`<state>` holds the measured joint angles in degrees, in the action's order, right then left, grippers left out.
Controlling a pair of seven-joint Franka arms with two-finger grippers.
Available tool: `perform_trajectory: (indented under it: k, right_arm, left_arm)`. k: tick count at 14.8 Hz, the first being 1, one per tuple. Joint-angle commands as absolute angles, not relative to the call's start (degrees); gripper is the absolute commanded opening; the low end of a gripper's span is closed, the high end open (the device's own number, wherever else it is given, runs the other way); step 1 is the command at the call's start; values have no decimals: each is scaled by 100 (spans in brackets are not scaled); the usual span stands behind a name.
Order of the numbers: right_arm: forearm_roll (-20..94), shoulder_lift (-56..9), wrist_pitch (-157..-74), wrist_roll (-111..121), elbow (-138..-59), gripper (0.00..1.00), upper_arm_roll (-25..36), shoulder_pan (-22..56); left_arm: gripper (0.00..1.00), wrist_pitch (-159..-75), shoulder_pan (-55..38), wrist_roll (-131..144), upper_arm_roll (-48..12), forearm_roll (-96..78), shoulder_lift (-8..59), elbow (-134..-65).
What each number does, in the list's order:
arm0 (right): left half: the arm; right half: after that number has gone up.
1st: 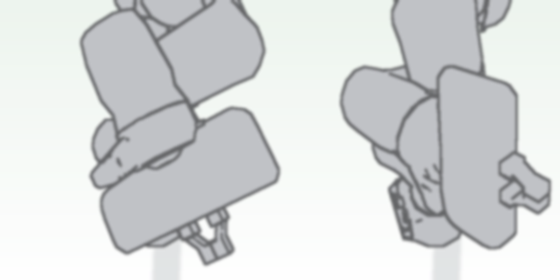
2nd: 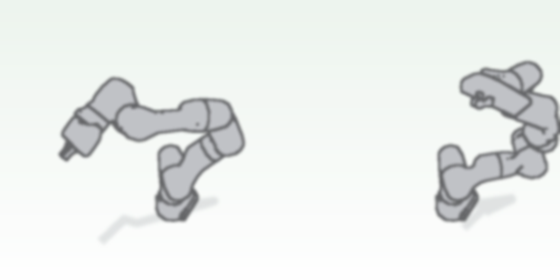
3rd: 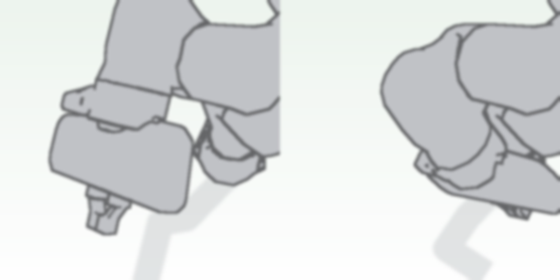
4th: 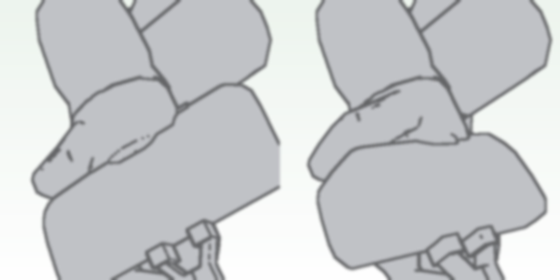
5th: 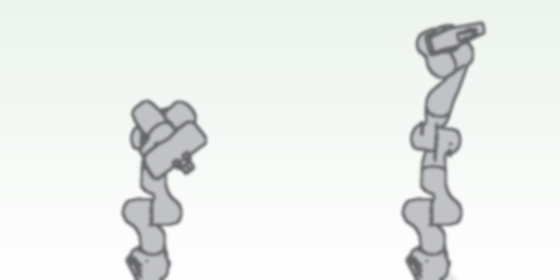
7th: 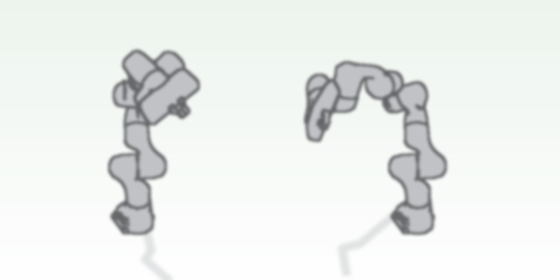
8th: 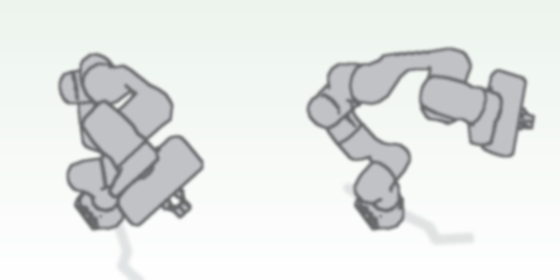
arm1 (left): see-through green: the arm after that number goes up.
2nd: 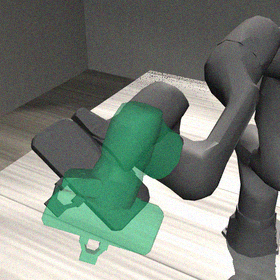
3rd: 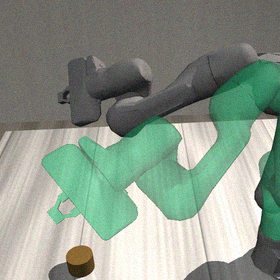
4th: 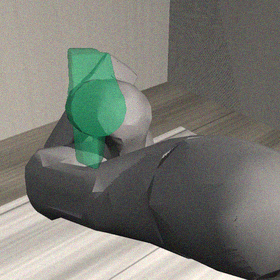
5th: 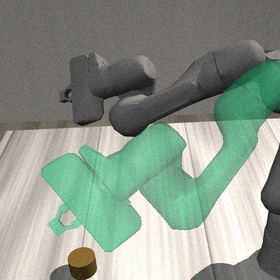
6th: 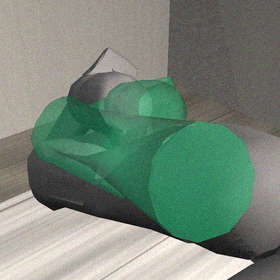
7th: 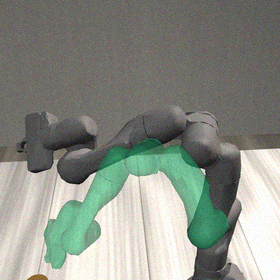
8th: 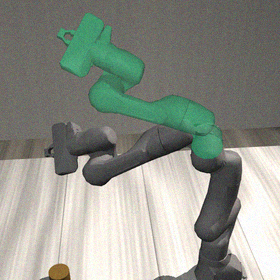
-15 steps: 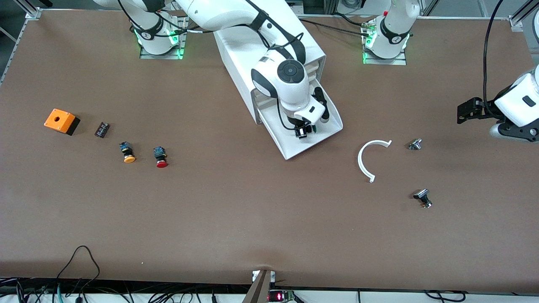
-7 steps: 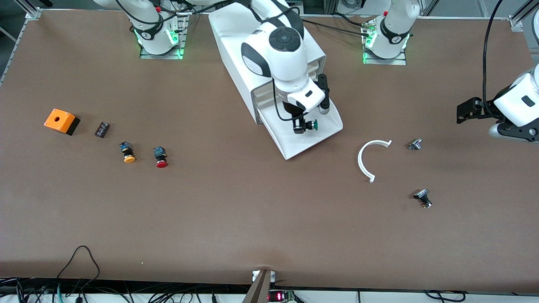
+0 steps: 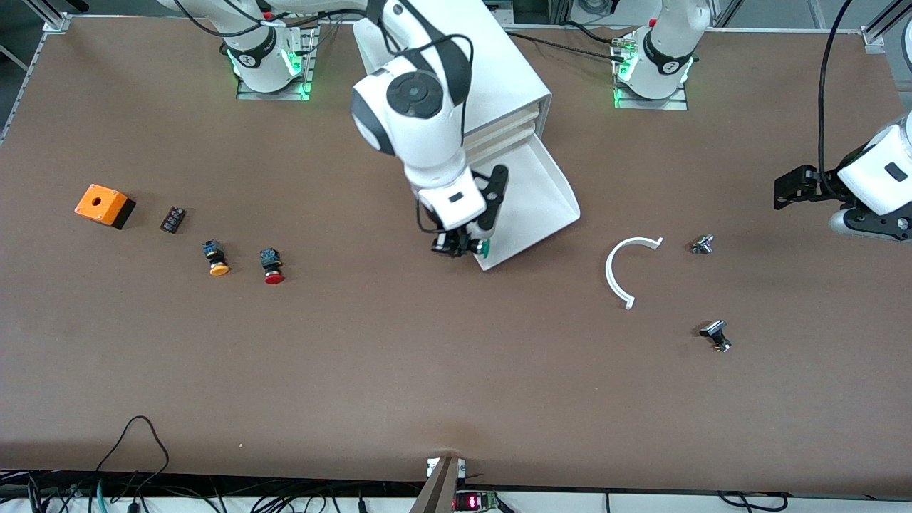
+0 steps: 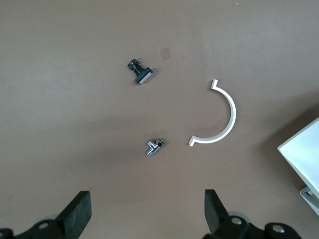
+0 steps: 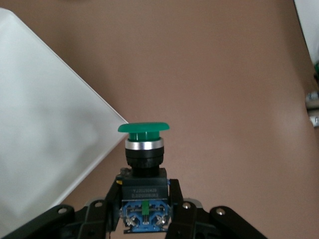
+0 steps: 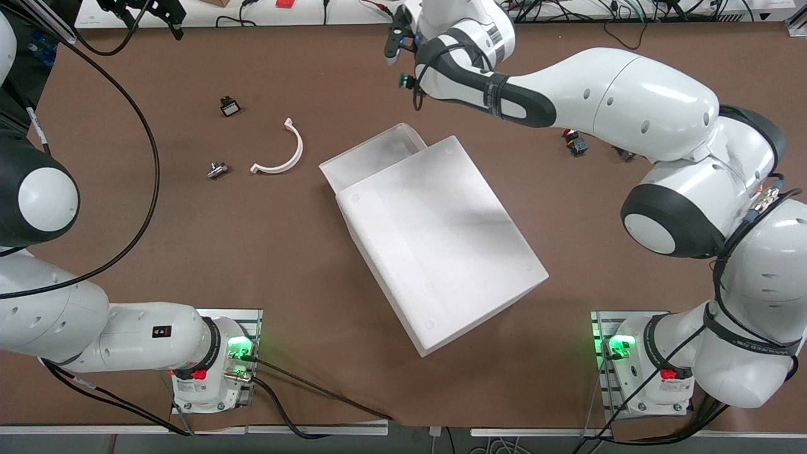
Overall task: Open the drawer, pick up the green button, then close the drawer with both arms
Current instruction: 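Carry the green button beside the red button and lower it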
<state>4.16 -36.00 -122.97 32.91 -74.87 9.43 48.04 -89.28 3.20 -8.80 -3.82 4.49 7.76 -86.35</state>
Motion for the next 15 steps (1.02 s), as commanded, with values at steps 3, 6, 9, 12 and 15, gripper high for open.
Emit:
perform_trajectory:
  k: [3,6,9,12,15]
  right_arm:
    - [422,-2893,-12437,3085,-8550,27,879,4351]
    - [404,-2655,-12463,2936,-9191,27,870,3895]
    - [387,-2435,-12472,2612,-9719,27,879,3587]
    - [361,-2382,-12454,1543,-10097,27,879,3341]
    - [343,-2452,-12751,557,-10528,28,879,3165]
  left_arm:
    - [100,-8815,343,-844,-396,413,835,-8481]
    - [100,-8815,343,-887,-387,404,844,-8473]
    - [100,-8815,317,-896,-404,360,844,-8324]
    - [100,-8807,281,-879,-404,369,879,-8306]
    - [100,-8807,290,-905,-396,378,888,-8297]
